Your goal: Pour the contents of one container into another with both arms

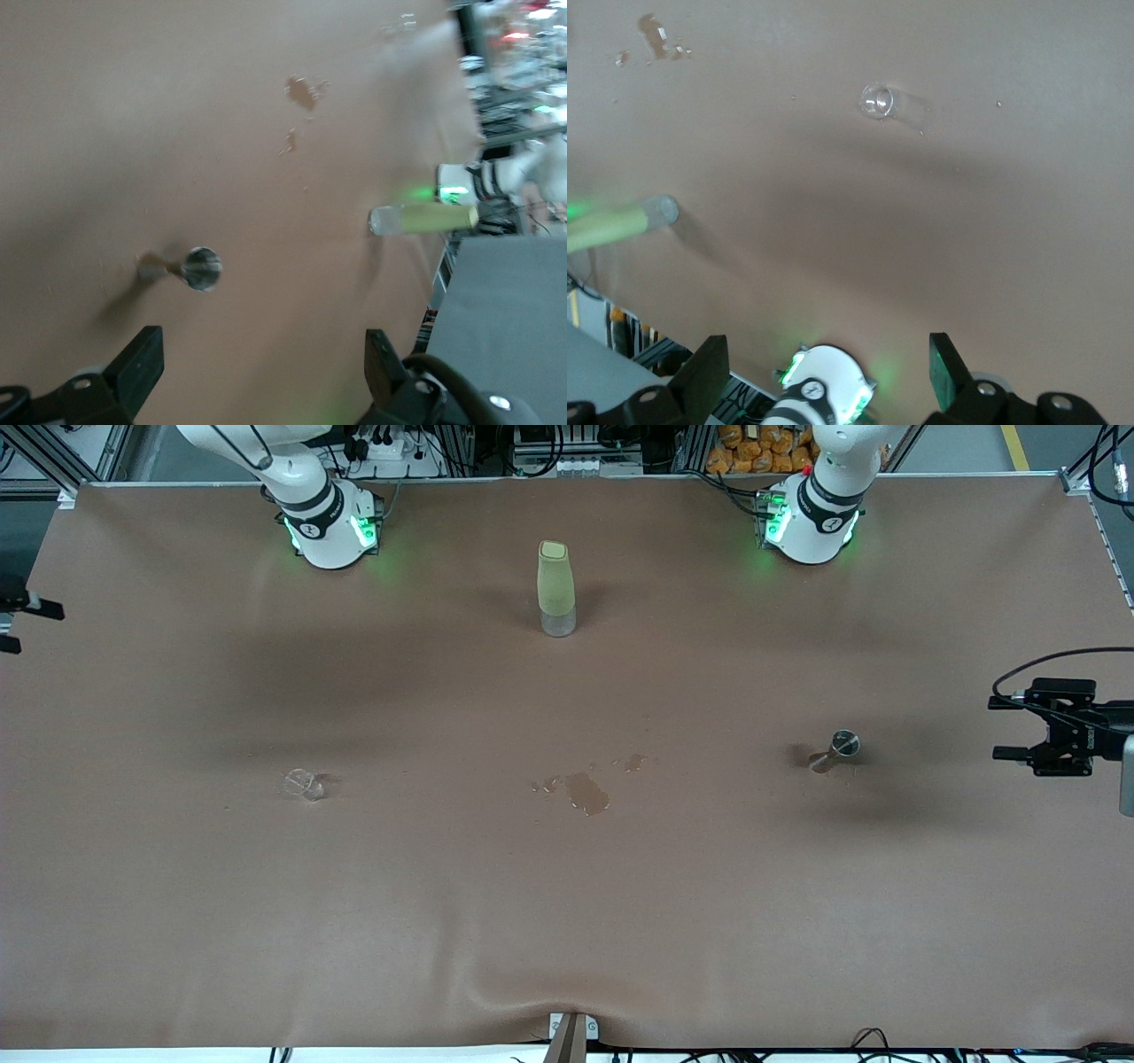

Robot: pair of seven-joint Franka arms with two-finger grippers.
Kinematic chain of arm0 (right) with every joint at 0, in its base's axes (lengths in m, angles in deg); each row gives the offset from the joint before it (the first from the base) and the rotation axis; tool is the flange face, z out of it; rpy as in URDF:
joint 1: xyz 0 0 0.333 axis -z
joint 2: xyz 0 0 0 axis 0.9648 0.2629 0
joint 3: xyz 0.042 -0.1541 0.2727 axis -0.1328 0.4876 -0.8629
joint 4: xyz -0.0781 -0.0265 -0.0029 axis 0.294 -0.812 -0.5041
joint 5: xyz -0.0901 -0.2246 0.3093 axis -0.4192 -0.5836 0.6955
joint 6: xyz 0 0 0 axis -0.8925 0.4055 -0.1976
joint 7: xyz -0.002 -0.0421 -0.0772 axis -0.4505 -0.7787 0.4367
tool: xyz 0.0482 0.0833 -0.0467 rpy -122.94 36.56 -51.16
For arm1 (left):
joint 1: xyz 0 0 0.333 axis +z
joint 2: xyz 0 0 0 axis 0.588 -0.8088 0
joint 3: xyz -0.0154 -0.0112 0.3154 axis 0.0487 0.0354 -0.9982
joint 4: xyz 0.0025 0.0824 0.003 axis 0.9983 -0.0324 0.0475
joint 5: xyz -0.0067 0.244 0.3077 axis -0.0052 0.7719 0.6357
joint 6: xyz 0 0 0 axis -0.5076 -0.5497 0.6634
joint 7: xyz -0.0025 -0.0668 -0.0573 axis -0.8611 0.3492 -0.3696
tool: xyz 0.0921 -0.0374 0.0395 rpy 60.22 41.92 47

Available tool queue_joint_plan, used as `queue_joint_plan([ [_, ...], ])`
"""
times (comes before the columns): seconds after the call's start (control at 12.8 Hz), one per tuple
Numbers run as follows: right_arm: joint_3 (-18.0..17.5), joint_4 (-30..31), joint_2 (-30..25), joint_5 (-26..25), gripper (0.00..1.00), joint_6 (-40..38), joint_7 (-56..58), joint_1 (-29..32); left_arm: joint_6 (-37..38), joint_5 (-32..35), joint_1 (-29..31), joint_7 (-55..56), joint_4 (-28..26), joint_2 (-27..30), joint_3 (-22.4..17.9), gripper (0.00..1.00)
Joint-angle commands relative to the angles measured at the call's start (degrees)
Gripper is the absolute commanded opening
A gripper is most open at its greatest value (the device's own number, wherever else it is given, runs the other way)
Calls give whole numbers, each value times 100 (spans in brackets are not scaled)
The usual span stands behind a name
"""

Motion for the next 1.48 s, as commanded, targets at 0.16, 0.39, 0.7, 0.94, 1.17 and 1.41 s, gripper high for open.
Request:
queue_joint_plan([
  [0.16, -1686, 44, -428, -790, 100, 4, -1743, 531, -14, 691, -759, 2016, 115, 818, -48, 100],
  [0.39, -3041, 44, -471, -1309, 100, 31, -2228, 1472, -14, 1707, -1391, 2904, 159, 1258, -48, 100],
  [0.7, -3396, 44, -463, -1467, 100, 48, -2352, 1721, -101, 2000, -1568, 3557, 159, 1426, -39, 100],
  [0.94, -3222, 123, -454, -1844, 100, 547, -2274, 1372, -784, 2290, -2233, 3242, -77, 1855, -685, 100],
  [1.17, -3098, 342, -559, -1951, 100, 1276, -2282, 1264, -805, 2344, -2764, 2907, -314, 2111, -1313, 100],
  [1.41, -3018, 1027, -1068, -1855, 100, 1655, -2317, 1282, -1127, 2396, -2816, 3231, -973, 2568, -1479, 100],
])
